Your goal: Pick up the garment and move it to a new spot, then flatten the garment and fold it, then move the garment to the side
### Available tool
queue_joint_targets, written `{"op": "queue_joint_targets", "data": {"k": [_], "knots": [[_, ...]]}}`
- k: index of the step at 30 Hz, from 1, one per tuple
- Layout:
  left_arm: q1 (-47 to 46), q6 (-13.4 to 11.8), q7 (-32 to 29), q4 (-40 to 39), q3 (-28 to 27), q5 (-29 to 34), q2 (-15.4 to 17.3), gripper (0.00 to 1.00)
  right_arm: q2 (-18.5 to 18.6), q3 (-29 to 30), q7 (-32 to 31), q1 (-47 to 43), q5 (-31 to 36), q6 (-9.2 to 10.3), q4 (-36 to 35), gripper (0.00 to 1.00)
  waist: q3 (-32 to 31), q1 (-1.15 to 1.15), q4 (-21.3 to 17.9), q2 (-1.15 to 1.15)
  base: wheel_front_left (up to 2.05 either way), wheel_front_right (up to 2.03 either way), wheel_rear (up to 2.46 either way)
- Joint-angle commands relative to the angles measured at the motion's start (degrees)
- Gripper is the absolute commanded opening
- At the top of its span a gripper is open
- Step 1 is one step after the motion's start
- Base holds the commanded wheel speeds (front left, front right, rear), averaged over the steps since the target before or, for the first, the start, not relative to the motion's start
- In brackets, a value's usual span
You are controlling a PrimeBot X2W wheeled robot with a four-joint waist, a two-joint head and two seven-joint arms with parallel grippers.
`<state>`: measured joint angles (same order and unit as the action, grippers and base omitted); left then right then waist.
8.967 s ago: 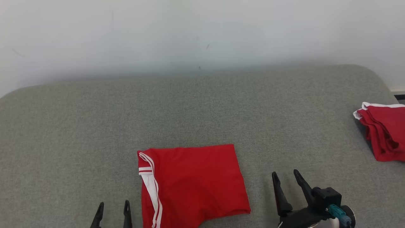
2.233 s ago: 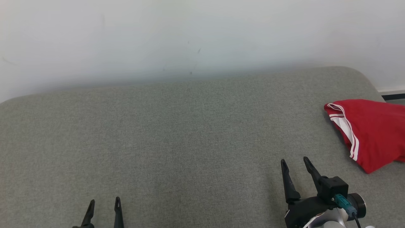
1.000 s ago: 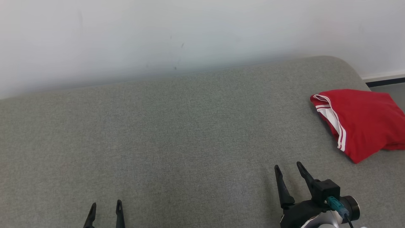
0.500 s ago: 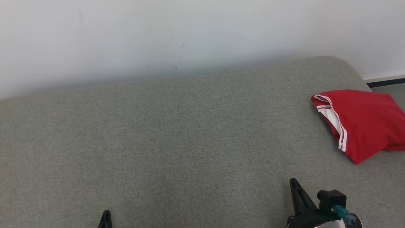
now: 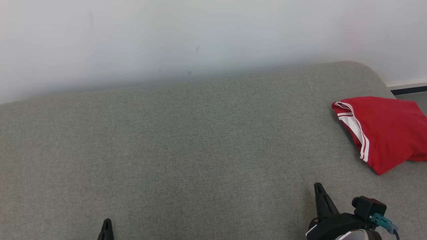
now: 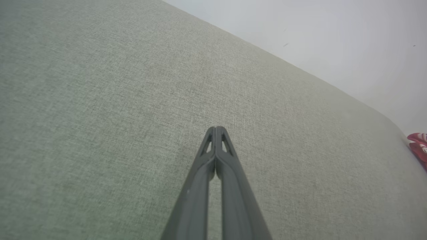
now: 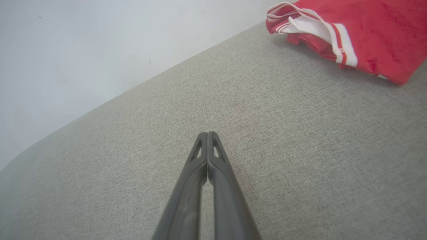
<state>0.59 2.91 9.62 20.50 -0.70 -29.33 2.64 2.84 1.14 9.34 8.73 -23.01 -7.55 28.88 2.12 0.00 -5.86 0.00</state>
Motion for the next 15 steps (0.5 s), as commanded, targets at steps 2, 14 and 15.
{"op": "queue_joint_targets", "data": {"k": [2, 14, 15], "knots": [[-1.67, 0.25, -0.62, -1.19, -0.47, -3.20, 0.13, 0.00, 0.02, 0.33, -0.63, 0.32, -3.41, 0.02, -1.51, 0.00, -0.05, 0.00, 0.12, 0.00, 0.00, 0.00, 0.00], [-2.76, 1.12, -3.52, -2.24, -1.47, -14.38, 0.16, 0.00, 0.02, 1.26, -3.44, -0.20, -15.76, 0.03, -4.10, 0.00, -0.29, 0.00, 0.84, 0.00, 0.00, 0.00, 0.00], [-2.83, 1.17, -3.71, -2.32, -1.54, -15.20, 0.17, 0.00, 0.02, 1.33, -3.67, -0.23, -16.64, 0.03, -4.27, 0.00, -0.31, 0.00, 0.90, 0.00, 0.00, 0.00, 0.00]]}}
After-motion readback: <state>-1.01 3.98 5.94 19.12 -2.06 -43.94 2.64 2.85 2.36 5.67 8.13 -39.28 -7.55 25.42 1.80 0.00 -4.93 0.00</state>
